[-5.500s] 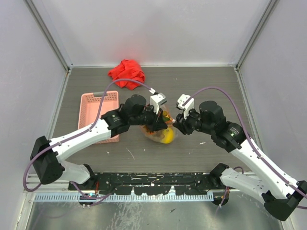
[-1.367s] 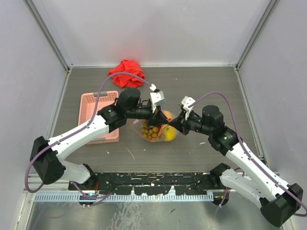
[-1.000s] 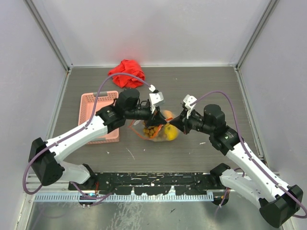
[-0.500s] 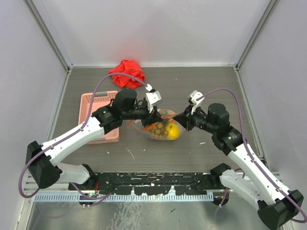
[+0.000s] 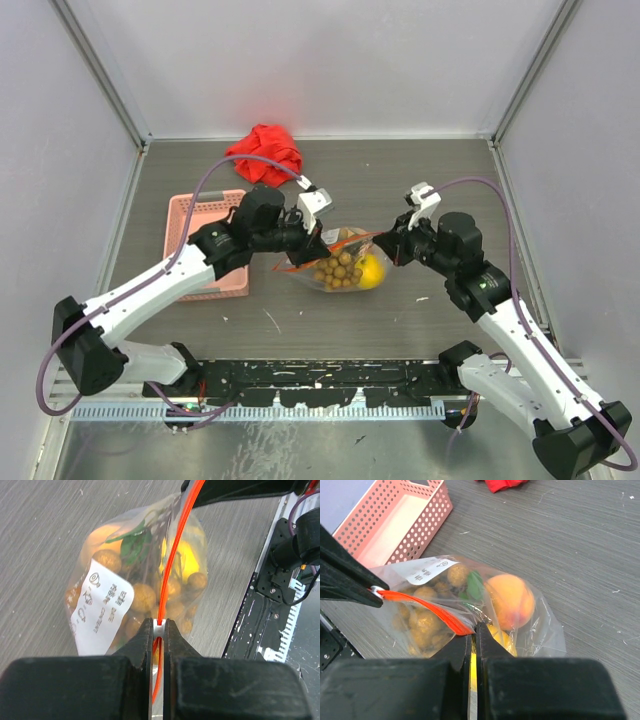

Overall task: Place the food in the zip-top bag and seal the zipper
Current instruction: Zip the zipper food storage bag at the center of the board.

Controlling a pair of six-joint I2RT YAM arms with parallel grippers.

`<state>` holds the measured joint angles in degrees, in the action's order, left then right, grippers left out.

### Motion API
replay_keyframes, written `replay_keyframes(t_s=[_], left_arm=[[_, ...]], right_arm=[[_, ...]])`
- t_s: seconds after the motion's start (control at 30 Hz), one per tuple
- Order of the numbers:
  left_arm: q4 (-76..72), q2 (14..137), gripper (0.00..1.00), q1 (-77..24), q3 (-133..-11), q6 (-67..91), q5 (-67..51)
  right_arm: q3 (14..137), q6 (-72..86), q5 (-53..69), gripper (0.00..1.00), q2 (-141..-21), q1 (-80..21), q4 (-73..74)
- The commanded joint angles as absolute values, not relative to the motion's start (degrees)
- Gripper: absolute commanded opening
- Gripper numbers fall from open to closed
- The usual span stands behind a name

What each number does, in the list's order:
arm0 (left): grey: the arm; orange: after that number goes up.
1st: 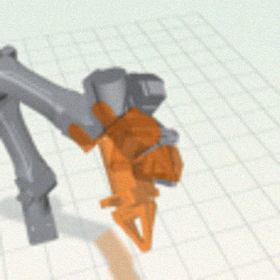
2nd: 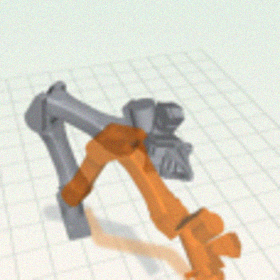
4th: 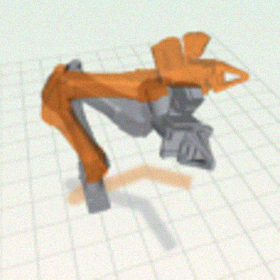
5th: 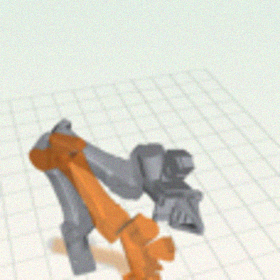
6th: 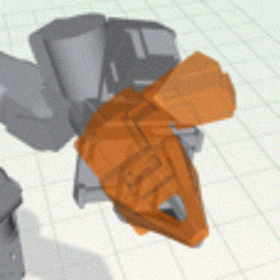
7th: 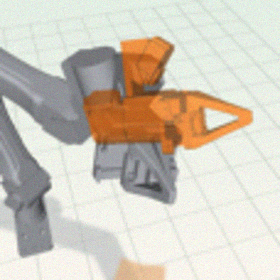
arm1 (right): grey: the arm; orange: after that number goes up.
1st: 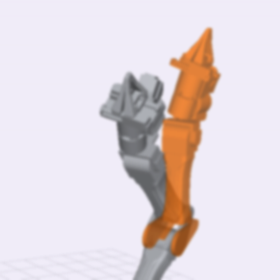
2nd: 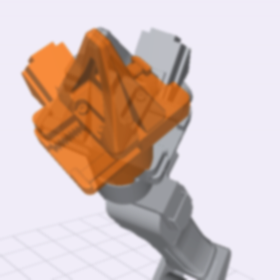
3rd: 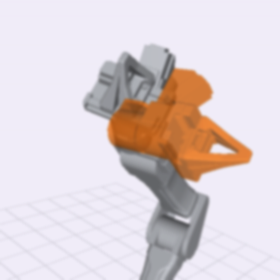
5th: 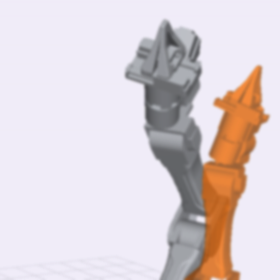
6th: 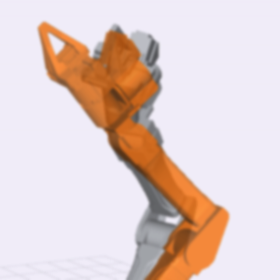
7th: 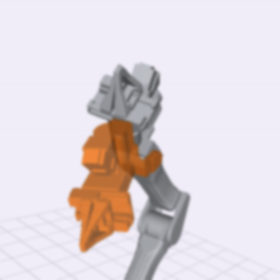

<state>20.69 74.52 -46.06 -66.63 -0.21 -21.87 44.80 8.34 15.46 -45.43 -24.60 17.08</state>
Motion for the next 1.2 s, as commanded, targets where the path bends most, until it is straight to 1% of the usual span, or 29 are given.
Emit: replay_keyframes(t_s=[0.0, 0.2, 0.47, 0.83, 1.0, 1.17], left_arm=[[28.05, 69.69, 0.00, -45.30, -67.99, 1.39, -18.42], [31.80, 67.45, 0.00, -45.31, -66.93, 1.49, -16.08], [36.98, 64.37, 0.00, -45.32, -65.43, 1.88, -12.96], [38.87, 60.18, 0.00, -45.26, -60.92, 4.03, -11.41], [34.33, 62.71, 0.00, -45.26, -60.50, 7.66, -14.92], [30.27, 68.75, 0.00, -43.19, -62.63, 10.88, -13.56]], right_arm=[[48.41, 9.33, 3.97, 0.01, -45.53, -21.94, 15.82], [49.00, 10.54, 1.11, 0.01, -45.59, -20.31, 15.82], [49.32, 12.33, 0.71, 0.01, -46.78, -17.07, 15.82], [49.51, 12.77, 1.18, 0.01, -47.81, -14.00, 16.77], [50.48, 13.50, 3.77, 0.00, -51.60, -13.80, 16.87], [52.00, 14.16, 4.68, 0.00, -59.36, -13.80, 14.64]])
